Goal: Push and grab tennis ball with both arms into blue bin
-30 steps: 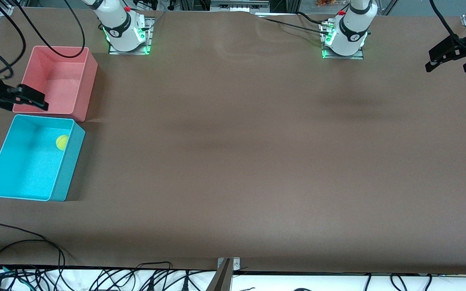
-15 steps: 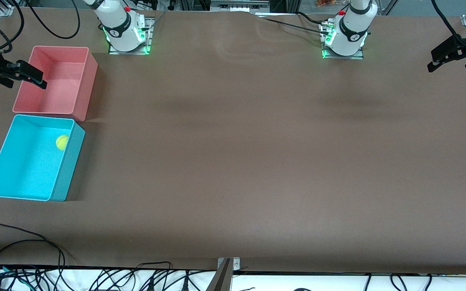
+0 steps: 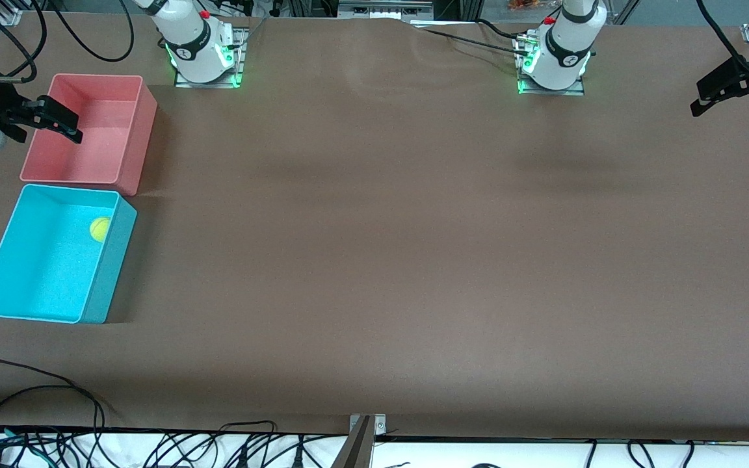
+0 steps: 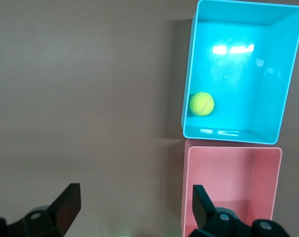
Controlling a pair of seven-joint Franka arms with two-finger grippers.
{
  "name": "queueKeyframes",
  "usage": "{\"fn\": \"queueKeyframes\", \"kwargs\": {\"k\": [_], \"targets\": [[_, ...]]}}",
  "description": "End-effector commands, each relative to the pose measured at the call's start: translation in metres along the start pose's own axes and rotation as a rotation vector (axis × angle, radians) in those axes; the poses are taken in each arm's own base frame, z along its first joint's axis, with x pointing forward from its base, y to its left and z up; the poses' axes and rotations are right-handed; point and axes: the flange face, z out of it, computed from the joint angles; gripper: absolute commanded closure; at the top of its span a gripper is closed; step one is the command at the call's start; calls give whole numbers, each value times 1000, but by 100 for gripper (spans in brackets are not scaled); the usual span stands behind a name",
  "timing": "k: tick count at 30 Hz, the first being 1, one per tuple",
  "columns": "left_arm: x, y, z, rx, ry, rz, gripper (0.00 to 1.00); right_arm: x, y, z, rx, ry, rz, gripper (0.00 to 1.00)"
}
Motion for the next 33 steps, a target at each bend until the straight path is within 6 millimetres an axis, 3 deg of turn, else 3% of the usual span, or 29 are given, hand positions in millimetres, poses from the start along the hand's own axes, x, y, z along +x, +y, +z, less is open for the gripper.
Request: {"fn": "queueKeyframes", "kwargs": {"k": [1,33], "targets": [[3,0,-7,-4,3,-6,0,10,-1,-12,-2,-4,7,0],[3,1,-6,-4,1,-5,0,16,3,-8,25,-25,10,0]]}}
